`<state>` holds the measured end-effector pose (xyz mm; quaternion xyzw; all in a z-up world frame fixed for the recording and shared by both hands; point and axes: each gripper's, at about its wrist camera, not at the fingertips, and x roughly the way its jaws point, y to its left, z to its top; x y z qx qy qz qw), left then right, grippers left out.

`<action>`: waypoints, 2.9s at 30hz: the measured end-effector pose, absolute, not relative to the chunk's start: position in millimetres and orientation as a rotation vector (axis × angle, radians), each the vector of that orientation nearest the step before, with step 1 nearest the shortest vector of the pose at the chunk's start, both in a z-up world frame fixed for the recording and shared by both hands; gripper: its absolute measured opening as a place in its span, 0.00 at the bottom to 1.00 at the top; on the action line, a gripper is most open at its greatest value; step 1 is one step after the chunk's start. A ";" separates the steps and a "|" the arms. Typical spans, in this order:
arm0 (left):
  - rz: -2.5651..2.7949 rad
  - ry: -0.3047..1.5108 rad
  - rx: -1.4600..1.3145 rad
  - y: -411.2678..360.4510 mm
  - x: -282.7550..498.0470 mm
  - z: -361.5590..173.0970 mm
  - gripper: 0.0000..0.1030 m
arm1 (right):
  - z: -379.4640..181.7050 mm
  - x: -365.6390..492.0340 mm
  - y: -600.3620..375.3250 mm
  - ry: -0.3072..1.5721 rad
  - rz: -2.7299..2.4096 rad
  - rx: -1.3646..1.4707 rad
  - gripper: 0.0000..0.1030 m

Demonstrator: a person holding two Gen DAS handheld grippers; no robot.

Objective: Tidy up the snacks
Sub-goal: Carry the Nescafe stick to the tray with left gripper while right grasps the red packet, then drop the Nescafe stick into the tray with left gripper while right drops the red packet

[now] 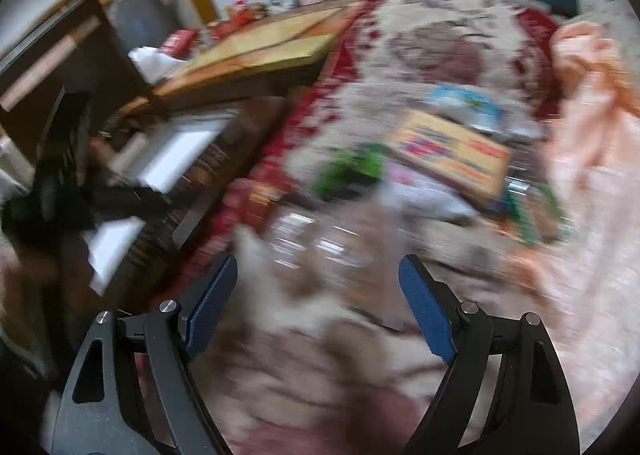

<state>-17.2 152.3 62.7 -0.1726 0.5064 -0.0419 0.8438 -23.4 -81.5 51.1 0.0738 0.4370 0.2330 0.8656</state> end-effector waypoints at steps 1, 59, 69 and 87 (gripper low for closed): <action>-0.086 1.064 -0.363 154.0 -21.5 65.0 0.09 | 51.6 -16.7 -70.4 0.930 0.508 0.161 0.82; 0.165 0.901 -0.315 261.5 -63.0 109.2 0.09 | 101.5 8.4 76.4 0.904 0.774 -0.111 0.26; 0.234 0.948 -0.337 286.6 -51.8 85.7 0.09 | 104.8 8.5 123.5 0.926 0.880 -0.123 0.26; 0.337 1.066 -0.367 309.5 -35.2 37.1 0.16 | 33.9 30.4 185.6 1.105 0.904 -0.215 0.27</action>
